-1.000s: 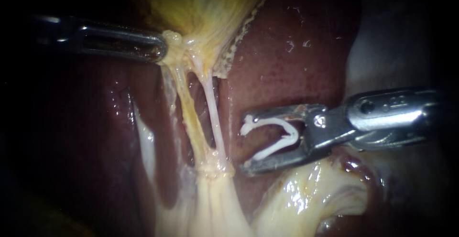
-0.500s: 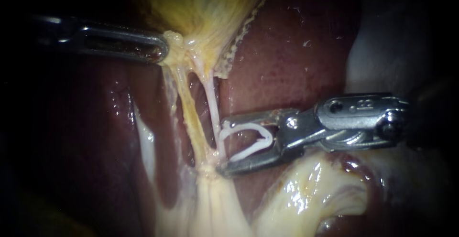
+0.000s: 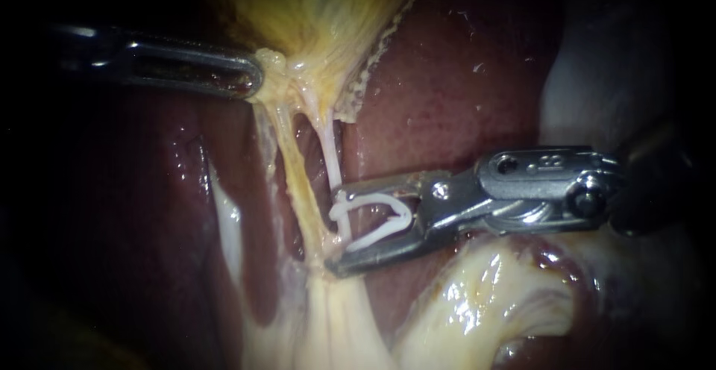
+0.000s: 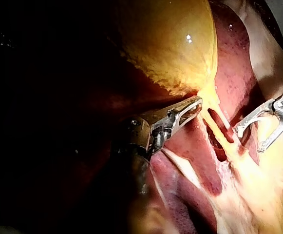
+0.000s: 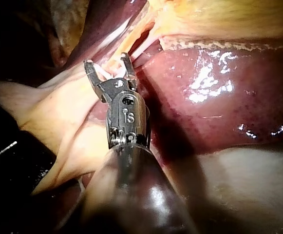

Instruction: Clipping first clip left tube

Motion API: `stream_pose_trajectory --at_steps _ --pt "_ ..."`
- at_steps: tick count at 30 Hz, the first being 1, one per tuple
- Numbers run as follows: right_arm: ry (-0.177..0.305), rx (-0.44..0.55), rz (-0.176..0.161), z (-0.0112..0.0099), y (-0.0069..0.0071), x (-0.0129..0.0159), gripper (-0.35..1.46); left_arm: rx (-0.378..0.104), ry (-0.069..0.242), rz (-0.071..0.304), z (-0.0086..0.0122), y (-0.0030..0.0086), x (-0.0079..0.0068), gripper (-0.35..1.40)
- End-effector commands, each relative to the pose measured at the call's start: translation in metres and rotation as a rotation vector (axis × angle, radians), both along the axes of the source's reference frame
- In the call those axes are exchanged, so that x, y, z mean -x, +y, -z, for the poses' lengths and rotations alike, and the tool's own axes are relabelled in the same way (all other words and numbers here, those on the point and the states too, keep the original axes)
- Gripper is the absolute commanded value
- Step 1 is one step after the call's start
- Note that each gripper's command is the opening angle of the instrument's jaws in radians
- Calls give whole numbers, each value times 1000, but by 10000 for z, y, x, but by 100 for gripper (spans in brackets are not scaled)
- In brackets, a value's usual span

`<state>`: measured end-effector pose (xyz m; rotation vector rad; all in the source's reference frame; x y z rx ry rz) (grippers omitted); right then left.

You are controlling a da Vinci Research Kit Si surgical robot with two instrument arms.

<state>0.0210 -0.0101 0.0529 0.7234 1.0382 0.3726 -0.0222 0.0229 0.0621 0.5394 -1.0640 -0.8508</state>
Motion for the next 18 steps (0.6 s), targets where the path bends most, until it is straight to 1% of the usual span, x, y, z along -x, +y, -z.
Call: stream_pose_trajectory --at_steps 1,6,9,18 --pt "-2 -3 -1 -1 -1 0 48 0 0 0 0 0 0 -35" --pt "-1 -5 4 -10 -3 -1 48 0 0 0 0 -1 1 -35" --pt "-4 -13 1 -14 -4 -2 48 1 0 1 -1 -1 1 -35" --pt "-3 -26 13 -33 -8 -4 47 1 1 1 -1 -1 1 -35"
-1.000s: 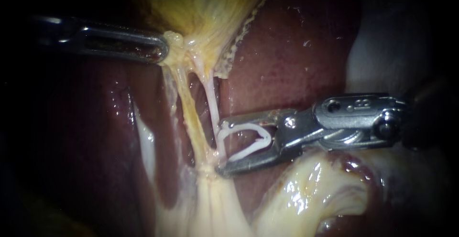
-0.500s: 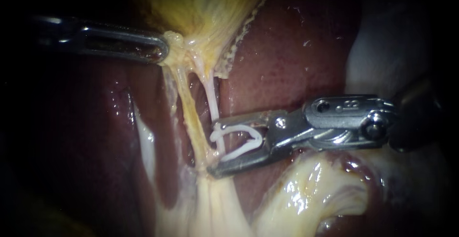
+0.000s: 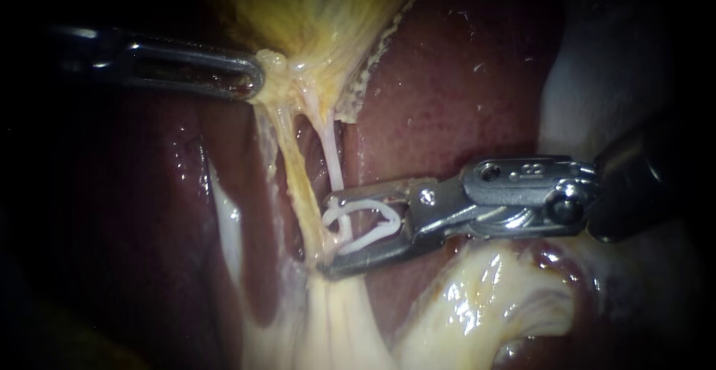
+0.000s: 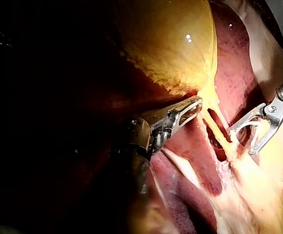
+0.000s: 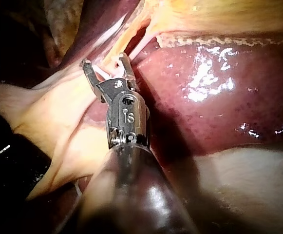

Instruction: Clipping first clip left tube

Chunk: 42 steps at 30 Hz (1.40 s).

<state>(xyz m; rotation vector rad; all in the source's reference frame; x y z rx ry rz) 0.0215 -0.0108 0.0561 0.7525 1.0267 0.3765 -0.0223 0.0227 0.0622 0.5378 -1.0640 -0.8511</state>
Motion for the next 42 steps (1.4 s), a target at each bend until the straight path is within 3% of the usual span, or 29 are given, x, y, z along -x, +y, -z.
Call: stream_pose_trajectory --at_steps 1,19,28,42 --pt "0 1 1 -3 0 1 47 0 0 0 0 0 0 -35" --pt "0 -5 3 -37 9 -6 45 2 2 3 -1 -1 1 -35" --pt "12 -20 42 -45 3 -30 47 2 2 3 -1 -1 1 -35" --pt "151 -128 60 -24 -12 -58 46 2 3 3 -1 -1 2 -35"
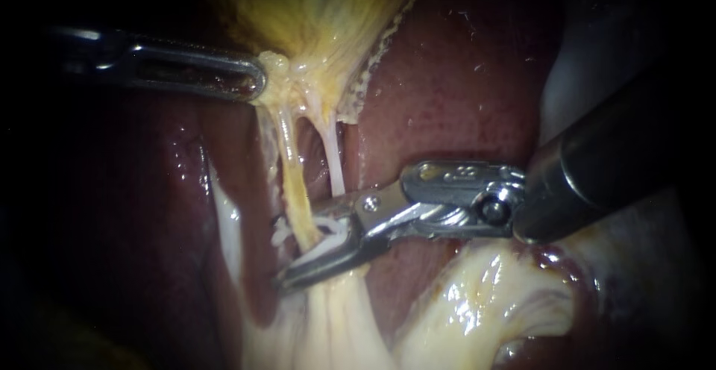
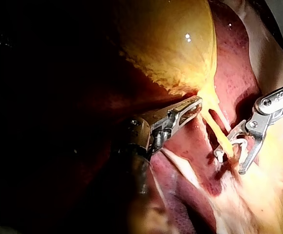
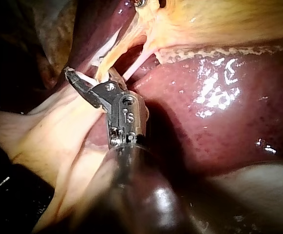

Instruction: Clipping first clip left tube

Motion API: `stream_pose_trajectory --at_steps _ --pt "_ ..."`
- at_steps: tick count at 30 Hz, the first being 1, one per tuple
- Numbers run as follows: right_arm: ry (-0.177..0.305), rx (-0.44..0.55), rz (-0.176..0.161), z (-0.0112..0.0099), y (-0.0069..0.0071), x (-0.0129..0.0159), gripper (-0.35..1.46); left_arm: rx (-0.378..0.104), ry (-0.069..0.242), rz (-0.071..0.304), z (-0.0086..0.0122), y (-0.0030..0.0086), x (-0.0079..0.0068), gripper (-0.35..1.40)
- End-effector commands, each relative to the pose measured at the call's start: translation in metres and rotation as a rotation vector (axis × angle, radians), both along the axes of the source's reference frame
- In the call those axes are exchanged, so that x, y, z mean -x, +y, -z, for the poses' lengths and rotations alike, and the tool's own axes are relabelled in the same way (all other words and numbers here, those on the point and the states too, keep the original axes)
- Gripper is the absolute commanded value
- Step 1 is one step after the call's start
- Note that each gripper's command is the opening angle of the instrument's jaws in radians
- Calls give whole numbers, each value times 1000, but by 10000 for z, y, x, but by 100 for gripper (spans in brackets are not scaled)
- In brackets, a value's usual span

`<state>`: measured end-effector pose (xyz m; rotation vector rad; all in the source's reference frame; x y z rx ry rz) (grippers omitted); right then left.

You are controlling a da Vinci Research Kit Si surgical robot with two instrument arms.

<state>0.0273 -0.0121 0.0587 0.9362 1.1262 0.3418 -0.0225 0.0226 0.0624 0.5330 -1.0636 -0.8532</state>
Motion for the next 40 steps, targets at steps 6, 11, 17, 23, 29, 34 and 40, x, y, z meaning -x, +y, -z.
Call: stream_pose_trajectory --at_steps 6,11,17,23,29,34,40 --pt "41 -26 16 16 -6 -4 44 0 0 0 0 0 0 -35" --pt "47 -27 20 17 -5 -5 37 0 0 0 0 0 0 -35" --pt "35 -20 -10 19 0 -2 8 0 0 0 0 0 0 -35" --pt "-9 -95 -34 15 3 2 -35 0 0 0 0 0 0 -35" --pt "-10 -94 -34 9 6 4 -35 -1 -1 -2 0 0 0 -35" --pt "-9 -93 -33 7 5 5 -35 -1 -1 -2 0 0 0 -35" --pt "-8 -92 -30 6 4 5 -35 -1 -1 -2 0 0 1 -35"
